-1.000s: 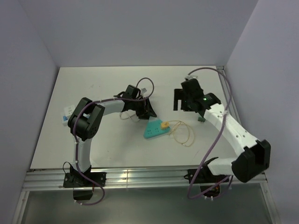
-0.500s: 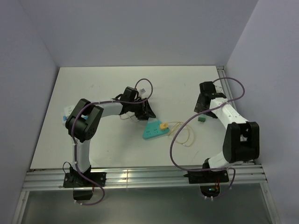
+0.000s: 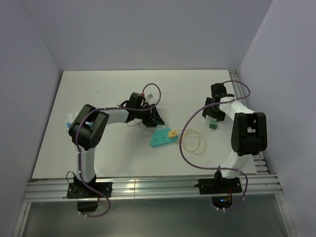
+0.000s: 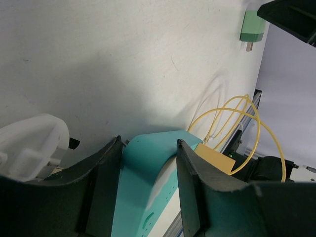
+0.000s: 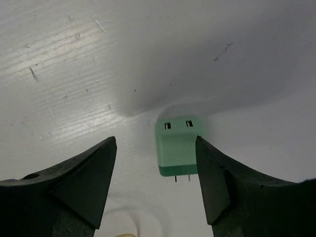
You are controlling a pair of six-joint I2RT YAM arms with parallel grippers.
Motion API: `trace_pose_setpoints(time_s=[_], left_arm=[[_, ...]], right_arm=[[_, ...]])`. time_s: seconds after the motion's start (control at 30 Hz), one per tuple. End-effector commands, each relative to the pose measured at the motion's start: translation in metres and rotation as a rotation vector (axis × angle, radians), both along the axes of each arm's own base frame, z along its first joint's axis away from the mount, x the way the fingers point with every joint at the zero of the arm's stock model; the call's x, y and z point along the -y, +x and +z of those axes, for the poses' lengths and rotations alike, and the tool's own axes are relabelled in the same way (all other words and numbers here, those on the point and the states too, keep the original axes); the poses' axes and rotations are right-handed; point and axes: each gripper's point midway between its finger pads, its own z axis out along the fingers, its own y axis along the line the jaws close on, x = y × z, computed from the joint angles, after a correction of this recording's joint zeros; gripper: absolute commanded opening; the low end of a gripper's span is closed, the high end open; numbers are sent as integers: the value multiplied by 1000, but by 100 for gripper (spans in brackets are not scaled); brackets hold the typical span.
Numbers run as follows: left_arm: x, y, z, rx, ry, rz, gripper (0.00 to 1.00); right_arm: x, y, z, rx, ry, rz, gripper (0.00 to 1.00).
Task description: Insert the plug
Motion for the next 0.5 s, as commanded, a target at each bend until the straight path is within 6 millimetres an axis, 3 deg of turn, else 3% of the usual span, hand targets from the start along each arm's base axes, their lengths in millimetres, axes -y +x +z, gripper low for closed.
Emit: trace_pose_setpoints(time_s=[0.0,0.33,0.47], left_arm=[[-18,-6,-28,1,103,6,39],[-18,-6,-32,-6,108,4,39],[-17,-6,-33,-6,108,0,38]], right_arm=[[8,20,5,49,1,5,72],[13,17,-7,23,-25,32,71],[11,17,-10,10,-8,46,65]])
